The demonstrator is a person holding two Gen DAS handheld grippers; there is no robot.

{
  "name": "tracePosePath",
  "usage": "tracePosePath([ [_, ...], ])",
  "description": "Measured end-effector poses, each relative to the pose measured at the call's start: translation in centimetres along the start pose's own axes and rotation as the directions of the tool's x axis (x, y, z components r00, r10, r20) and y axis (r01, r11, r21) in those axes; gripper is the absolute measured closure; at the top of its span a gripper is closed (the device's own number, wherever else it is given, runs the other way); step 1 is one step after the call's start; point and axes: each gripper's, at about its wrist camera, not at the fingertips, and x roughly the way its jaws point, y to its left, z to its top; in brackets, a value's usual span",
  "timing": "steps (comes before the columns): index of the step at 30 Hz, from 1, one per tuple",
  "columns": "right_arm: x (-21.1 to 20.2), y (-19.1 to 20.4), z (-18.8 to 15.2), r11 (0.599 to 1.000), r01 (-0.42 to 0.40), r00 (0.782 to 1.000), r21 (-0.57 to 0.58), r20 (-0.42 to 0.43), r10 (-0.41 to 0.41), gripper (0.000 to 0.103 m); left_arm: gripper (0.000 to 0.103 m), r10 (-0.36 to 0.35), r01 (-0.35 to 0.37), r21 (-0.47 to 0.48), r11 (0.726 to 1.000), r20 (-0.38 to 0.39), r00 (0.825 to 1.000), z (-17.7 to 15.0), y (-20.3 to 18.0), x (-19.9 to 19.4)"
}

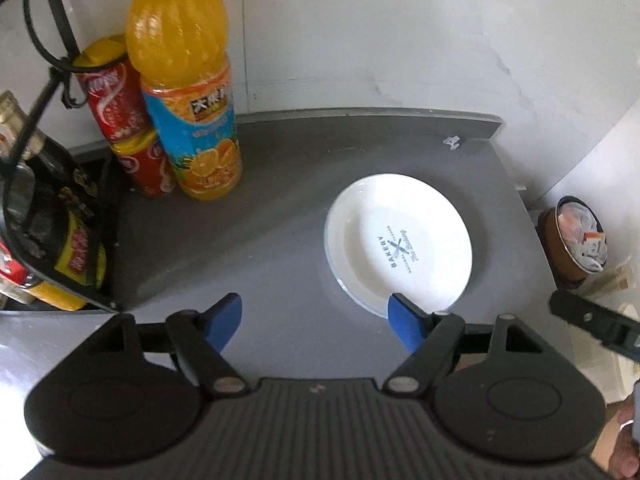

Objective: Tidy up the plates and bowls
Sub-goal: 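Move both grippers to the small white 'BAKERY' plate, then close both grippers on the rim of the 'BAKERY' plate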

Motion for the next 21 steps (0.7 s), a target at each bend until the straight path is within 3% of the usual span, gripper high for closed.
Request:
tracePosePath([
  [7, 4.1, -2.3, 1.5, 0.998, -0.062, 0.996, -0.002, -0.065, 0.062, 0.026, 0.028, 0.001, -0.004, -0.074, 0.997, -0.037, 0.999, 1.0, -1.2, 3.3],
  [11, 6.9, -3.3, 2.3, 0.995, -0.1, 0.987, 0.003, -0.122, 0.1, 0.037, 0.04, -0.004, -0.003, -0.127, 0.992, -0.06, 0.998, 1.5, -1.1, 5.6],
  [21, 12.2, -4.3, 3.9, 0.988, -0.149, 0.968, -0.03, -0.208, 0.14, 0.044, 0.061, -0.051, 0.025, -0.277, 0.961, -0.089, 0.995, 1.8, -0.4, 10.2],
])
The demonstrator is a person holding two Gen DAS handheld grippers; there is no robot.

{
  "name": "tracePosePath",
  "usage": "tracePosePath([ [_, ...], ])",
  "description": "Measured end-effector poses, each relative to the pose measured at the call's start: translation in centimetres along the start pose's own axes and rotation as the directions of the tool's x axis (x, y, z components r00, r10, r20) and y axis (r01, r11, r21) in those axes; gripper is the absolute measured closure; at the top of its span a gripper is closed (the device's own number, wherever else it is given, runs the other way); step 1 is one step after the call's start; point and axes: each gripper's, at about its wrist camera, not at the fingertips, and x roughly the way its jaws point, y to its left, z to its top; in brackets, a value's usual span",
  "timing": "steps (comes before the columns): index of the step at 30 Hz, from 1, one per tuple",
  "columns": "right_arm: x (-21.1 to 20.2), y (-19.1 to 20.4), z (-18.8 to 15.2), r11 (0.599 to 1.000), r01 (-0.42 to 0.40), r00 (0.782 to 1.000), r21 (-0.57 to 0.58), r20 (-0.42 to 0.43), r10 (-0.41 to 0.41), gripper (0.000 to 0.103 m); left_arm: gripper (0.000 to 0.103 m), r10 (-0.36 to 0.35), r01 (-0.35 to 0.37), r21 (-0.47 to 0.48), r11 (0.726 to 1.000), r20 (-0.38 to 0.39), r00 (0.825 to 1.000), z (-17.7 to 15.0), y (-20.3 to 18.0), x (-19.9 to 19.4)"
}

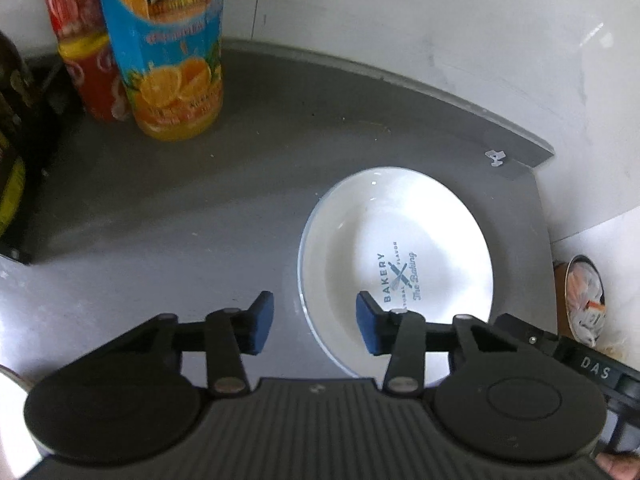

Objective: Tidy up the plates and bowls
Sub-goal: 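Close both grippers on the rim of the 'BAKERY' plate, then lift the 'BAKERY' plate on edge with both grippers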

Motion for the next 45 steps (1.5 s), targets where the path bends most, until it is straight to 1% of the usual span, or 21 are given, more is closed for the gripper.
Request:
tracePosePath([
  [4, 1.4, -0.5, 1.0, 1.0, -0.012, 1.0, -0.013, -0.02, 0.011, 0.052, 0.062, 0.013, -0.013, -0.025, 1.0, -0.004, 1.0, 0.1, -0.1, 1.4],
  [6, 2.0, -0.8, 1.2, 1.0, -0.021, 0.999, -0.016, -0.031, 0.02, 0.054, 0.065, 0.026, -0.026, -0.03, 0.999, -0.009, 1.0, 0.2, -0.1, 2.1],
  [7, 2.2, -0.9, 1.3, 1.0, -0.027, 0.999, -0.013, -0.042, 0.027, 0.057, 0.066, 0.024, -0.025, -0.034, 0.999, -0.009, 1.0, 0.2, -0.1, 2.3],
  [8, 2.5, -0.9, 1.4, 0.999, -0.033, 0.998, -0.02, -0.049, 0.032, 0.059, 0.07, 0.022, -0.023, -0.041, 0.999, -0.01, 1.0, 0.2, -0.1, 2.6],
  [11, 3.4, -0.9, 1.5, 0.998, -0.043, 0.997, -0.054, -0.059, 0.039, 0.062, 0.075, 0.022, -0.023, -0.072, 0.997, -0.019, 1.0, 0.3, 0.2, 3.4],
  [12, 3.7, -0.9, 1.5, 0.997, -0.044, 0.997, -0.06, -0.064, 0.04, 0.065, 0.076, 0.02, -0.022, -0.084, 0.996, -0.021, 1.0, 0.3, 0.3, 3.6],
  [16, 3.9, -0.9, 1.8, 0.994, -0.083, 0.995, -0.074, -0.059, 0.079, 0.07, 0.085, 0.003, -0.006, -0.114, 0.993, -0.028, 1.0, 0.3, 0.6, 4.6],
  [17, 4.0, -0.8, 1.9, 0.993, -0.088, 0.995, -0.084, -0.06, 0.083, 0.071, 0.086, -0.001, -0.003, -0.119, 0.993, -0.028, 1.0, 0.3, 0.7, 4.7],
  [19, 4.3, -0.5, 1.9, 0.99, -0.094, 0.994, -0.101, -0.066, 0.088, 0.08, 0.086, -0.005, 0.003, -0.127, 0.992, -0.02, 1.0, 0.2, 0.6, 4.8],
  [20, 4.5, -0.4, 1.9, 0.989, -0.1, 0.993, -0.106, -0.07, 0.092, 0.083, 0.086, -0.007, 0.005, -0.132, 0.991, -0.015, 1.0, 0.2, 0.7, 4.8],
  [22, 4.6, -0.2, 1.9, 0.988, -0.092, 0.994, -0.124, -0.063, 0.084, 0.089, 0.086, -0.009, 0.008, -0.141, 0.99, -0.006, 1.0, 0.1, 0.7, 4.7],
  [24, 4.6, -0.5, 1.9, 0.989, -0.094, 0.994, -0.118, -0.06, 0.087, 0.091, 0.086, -0.006, 0.006, -0.132, 0.991, -0.001, 1.0, 0.0, 0.8, 4.6],
  [27, 4.0, -0.5, 1.6, 0.986, -0.096, 0.995, -0.135, -0.049, 0.09, 0.092, 0.088, -0.022, 0.021, -0.144, 0.989, -0.002, 1.0, -0.1, 1.1, 4.4],
  [30, 3.0, 0.1, 1.3, 0.982, -0.111, 0.993, -0.155, -0.042, 0.106, 0.093, 0.089, 0.0, 0.002, -0.127, 0.992, 0.015, 1.0, -0.1, 1.1, 3.5],
  [32, 2.2, 0.7, 1.3, 0.98, -0.11, 0.994, -0.164, -0.027, 0.107, 0.093, 0.09, 0.001, 0.002, -0.13, 0.992, 0.018, 1.0, 0.1, 1.3, 2.8],
  [35, 0.8, 1.1, 1.3, 0.979, -0.095, 0.995, -0.181, 0.0, 0.097, 0.093, 0.091, -0.027, 0.03, -0.118, 0.993, 0.029, 0.999, 0.3, 1.2, 1.6],
  [39, -1.1, 0.9, 1.2, 0.983, -0.084, 0.995, -0.162, 0.046, 0.093, 0.093, 0.091, -0.059, 0.063, -0.082, 0.995, 0.053, 0.997, 0.5, 0.5, 0.1],
  [45, -3.8, 1.3, 0.2, 0.988, -0.052, 0.993, -0.149, 0.099, 0.067, 0.093, 0.091, -0.099, 0.101, -0.034, 0.994, 0.055, 0.994, 0.6, -0.1, -2.0],
])
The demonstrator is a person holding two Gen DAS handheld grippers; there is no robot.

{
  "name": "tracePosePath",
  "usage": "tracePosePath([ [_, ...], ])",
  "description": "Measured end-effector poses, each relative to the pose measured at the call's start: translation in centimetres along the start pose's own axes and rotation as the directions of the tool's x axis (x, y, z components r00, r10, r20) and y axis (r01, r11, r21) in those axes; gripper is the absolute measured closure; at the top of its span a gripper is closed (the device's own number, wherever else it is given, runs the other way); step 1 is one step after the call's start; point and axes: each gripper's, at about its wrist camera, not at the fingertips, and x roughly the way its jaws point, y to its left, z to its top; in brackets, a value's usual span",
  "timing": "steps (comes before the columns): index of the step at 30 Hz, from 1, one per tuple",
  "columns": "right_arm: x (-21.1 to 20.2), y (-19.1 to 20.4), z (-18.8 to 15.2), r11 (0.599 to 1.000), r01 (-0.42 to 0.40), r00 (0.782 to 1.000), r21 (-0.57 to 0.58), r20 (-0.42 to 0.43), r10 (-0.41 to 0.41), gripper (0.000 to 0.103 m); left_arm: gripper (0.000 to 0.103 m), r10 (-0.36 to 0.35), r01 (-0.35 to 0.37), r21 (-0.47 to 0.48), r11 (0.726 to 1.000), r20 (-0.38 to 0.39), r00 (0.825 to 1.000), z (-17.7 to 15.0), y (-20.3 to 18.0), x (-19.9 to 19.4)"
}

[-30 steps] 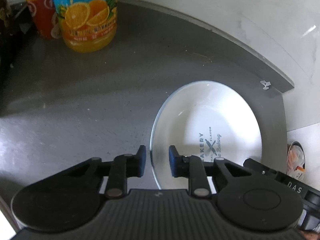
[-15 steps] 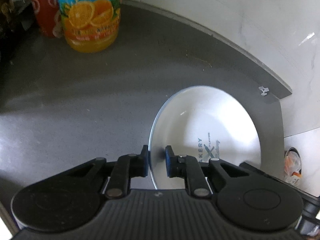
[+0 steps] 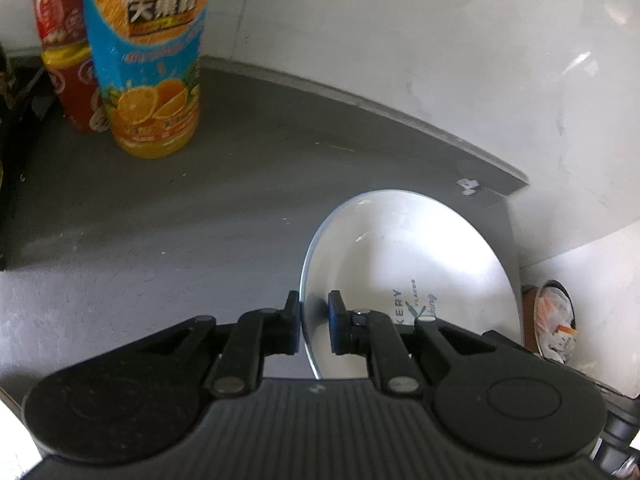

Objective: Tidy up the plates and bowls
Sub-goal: 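Lift the 'BAKERY' plate on edge with both grippers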

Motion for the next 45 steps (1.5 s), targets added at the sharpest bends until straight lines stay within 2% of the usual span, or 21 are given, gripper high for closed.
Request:
tracePosePath([
  [8, -2.9, 1.8, -0.8, 0.999, 0.033, 0.997, 0.024, 0.067, -0.034, 0.093, 0.091, -0.052, 0.05, 0.058, 0.997, 0.019, 0.998, -0.2, -0.8, -2.7],
  [14, -4.4, 4.0, -2.1, 0.999, 0.038, 0.994, 0.028, 0.102, -0.041, 0.093, 0.091, -0.074, 0.071, 0.07, 0.995, 0.042, 0.996, -0.6, 0.4, -5.2],
  [24, -5.2, 8.5, -4.8, 0.999, 0.016, 0.99, 0.044, 0.139, -0.022, 0.093, 0.093, -0.093, 0.086, 0.092, 0.992, 0.065, 0.994, -1.4, 4.5, -9.2],
  [37, -5.1, 14.3, -8.1, 0.997, -0.024, 0.986, 0.068, 0.169, 0.012, 0.093, 0.096, -0.137, 0.133, 0.044, 0.99, 0.1, 0.986, -1.2, 11.0, -14.0],
  [45, -4.2, 17.7, -10.5, 0.998, -0.037, 0.987, 0.058, 0.158, 0.027, 0.093, 0.097, -0.128, 0.127, 0.017, 0.992, 0.104, 0.986, -1.9, 15.3, -15.8],
])
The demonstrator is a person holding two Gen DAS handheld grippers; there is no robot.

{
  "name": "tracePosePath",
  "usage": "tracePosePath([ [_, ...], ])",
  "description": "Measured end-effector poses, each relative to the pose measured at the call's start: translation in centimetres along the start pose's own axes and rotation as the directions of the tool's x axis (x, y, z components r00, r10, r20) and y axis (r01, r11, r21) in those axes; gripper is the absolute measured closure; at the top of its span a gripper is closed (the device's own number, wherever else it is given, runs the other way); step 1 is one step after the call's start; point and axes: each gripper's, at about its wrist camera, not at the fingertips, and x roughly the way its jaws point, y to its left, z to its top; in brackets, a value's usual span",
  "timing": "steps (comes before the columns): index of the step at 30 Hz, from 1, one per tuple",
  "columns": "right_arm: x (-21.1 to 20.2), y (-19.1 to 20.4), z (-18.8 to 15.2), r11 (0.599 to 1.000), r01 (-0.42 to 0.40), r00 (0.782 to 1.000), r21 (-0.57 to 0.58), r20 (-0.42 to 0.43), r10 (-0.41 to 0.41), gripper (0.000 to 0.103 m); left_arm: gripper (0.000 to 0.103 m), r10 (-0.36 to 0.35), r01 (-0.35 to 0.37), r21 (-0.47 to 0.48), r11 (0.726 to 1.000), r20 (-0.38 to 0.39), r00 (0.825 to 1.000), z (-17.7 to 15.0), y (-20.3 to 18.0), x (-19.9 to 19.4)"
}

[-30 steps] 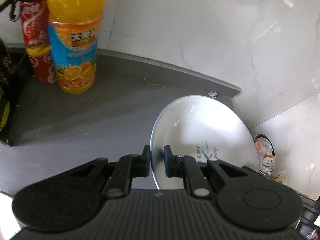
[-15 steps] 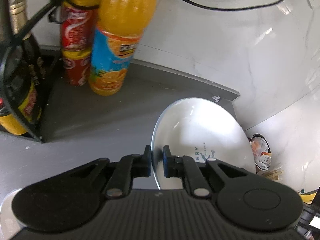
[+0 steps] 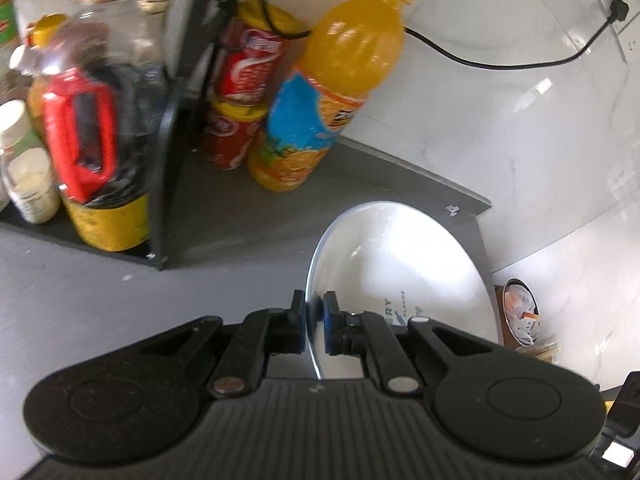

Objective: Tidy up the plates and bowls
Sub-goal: 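Lift the 'BAKERY' plate on edge with both grippers, then lower the 'BAKERY' plate with both grippers onto the 'Sweet' plate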

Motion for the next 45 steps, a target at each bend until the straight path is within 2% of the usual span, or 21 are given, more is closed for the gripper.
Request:
tracePosePath([
  [13, 0.8, 3.5, -4.3, 1.0, -0.009, 1.0, 0.003, -0.029, 0.009, 0.093, 0.097, 0.033, -0.033, -0.024, 0.999, -0.012, 0.999, -2.1, 5.1, -2.5],
  [28, 1.3, 5.1, -7.4, 0.998, 0.003, 0.991, -0.058, -0.13, -0.01, 0.093, 0.096, 0.078, -0.082, -0.058, 0.995, -0.066, 0.995, -6.0, 8.7, -3.3],
  [34, 1.6, 5.5, -8.7, 0.996, 0.012, 0.984, -0.085, -0.176, -0.027, 0.093, 0.096, 0.102, -0.109, -0.067, 0.992, -0.105, 0.989, -7.7, 9.9, -3.1],
  [38, 1.9, 5.6, -9.8, 0.995, 0.023, 0.978, -0.097, -0.204, -0.042, 0.093, 0.094, 0.148, -0.155, -0.043, 0.987, -0.136, 0.98, -9.1, 10.1, -2.8],
  [45, 1.8, 6.2, -11.3, 0.993, 0.051, 0.971, -0.111, -0.225, -0.075, 0.093, 0.093, 0.177, -0.183, -0.021, 0.983, -0.178, 0.968, -10.7, 11.0, -2.5],
])
